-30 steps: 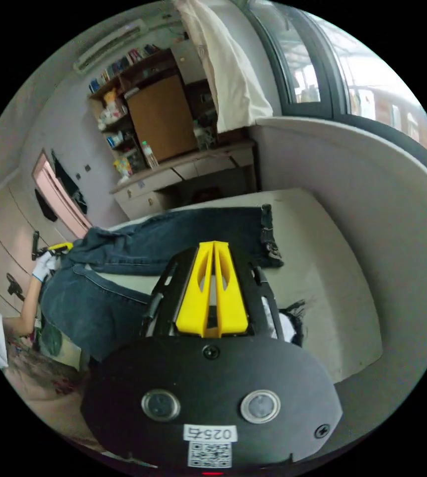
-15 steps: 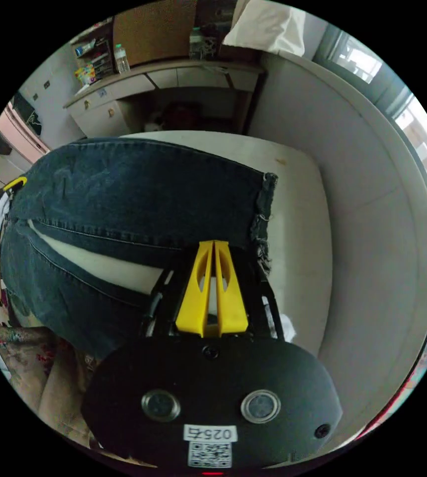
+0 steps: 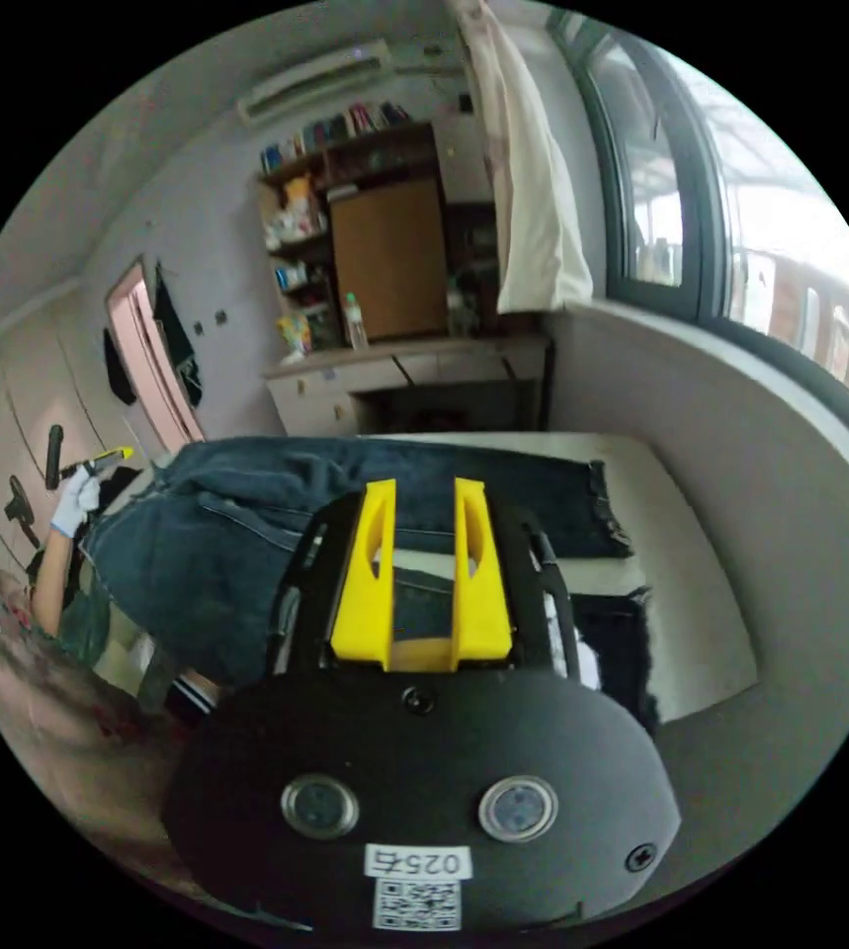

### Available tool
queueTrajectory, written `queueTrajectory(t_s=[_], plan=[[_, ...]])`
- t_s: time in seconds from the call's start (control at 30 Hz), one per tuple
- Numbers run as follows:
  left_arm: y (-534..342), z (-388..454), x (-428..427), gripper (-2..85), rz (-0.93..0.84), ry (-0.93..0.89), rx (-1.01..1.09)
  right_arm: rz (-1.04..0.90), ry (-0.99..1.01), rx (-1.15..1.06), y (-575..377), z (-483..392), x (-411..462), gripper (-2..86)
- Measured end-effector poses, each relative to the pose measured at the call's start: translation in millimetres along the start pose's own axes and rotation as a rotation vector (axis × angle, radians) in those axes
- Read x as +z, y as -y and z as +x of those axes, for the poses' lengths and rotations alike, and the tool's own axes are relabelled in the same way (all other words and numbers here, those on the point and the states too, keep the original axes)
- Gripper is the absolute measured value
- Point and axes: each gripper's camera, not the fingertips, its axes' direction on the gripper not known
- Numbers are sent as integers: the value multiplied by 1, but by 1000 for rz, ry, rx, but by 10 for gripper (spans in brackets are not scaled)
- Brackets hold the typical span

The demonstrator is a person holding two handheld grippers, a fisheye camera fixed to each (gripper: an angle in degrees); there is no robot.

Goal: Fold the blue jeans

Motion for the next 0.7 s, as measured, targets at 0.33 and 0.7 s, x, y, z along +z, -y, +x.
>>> queueTrajectory(t_s=[0.33, 0.7], plan=[[-144, 3, -109, 143, 127, 38, -686, 158, -283, 502, -194, -13, 13, 179], [-14, 98, -17, 108, 250, -166, -984, 216, 1, 811, -285, 55, 94, 192]])
